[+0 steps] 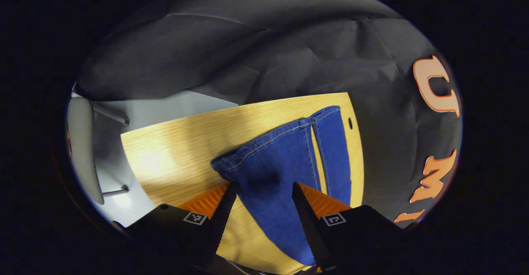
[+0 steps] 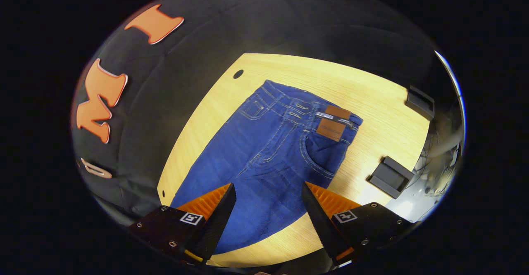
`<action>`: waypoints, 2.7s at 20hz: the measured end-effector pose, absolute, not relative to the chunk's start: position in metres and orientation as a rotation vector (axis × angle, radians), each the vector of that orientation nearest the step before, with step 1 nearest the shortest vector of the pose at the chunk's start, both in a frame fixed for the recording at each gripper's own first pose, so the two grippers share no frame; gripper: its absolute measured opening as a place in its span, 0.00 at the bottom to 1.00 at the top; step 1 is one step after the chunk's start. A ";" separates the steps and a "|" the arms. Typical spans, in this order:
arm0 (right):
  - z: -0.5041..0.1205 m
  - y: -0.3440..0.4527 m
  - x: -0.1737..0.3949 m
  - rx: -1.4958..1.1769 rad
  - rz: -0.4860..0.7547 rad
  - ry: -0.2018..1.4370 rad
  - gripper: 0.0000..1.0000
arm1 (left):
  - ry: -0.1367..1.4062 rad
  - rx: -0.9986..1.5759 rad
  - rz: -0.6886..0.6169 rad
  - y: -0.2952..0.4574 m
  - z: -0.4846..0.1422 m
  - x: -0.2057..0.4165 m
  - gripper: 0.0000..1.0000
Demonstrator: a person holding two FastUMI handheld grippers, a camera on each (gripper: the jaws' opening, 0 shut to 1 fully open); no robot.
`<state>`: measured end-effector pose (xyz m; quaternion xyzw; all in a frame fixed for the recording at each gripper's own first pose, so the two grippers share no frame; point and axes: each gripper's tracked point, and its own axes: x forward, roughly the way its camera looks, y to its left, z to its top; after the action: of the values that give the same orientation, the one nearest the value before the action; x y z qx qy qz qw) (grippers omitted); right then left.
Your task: Grasp the waist and the cuffs of the jeans and fold them to make the two legs overlap; first hold the waist and fold one-third of the jeans toward the cuffs, then hold the cuffs and fold the remaining one-third in the same direction to finish folding.
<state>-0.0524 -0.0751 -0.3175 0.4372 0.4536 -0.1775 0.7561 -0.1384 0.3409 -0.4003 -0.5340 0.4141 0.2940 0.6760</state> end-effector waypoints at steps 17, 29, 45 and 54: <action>-0.393 -0.128 -0.077 1.225 -0.523 1.000 0.96 | 0.864 -1.185 0.699 0.347 -0.408 -0.124 0.02; -0.410 -0.133 -0.032 1.351 -0.566 0.862 0.16 | 0.812 -1.165 0.623 0.342 -0.368 -0.095 0.02; -0.335 -0.147 0.024 1.374 -0.591 0.931 0.06 | 0.911 -1.086 0.645 0.347 -0.308 -0.021 0.02; -0.352 -0.145 0.086 1.373 -0.702 1.012 0.06 | 1.034 -1.070 0.586 0.356 -0.330 0.075 0.02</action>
<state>0.0864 -0.1453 -0.3521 0.5933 0.4372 -0.3035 0.6039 0.0754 0.3564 -0.3301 -0.4798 0.4636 0.2628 0.6970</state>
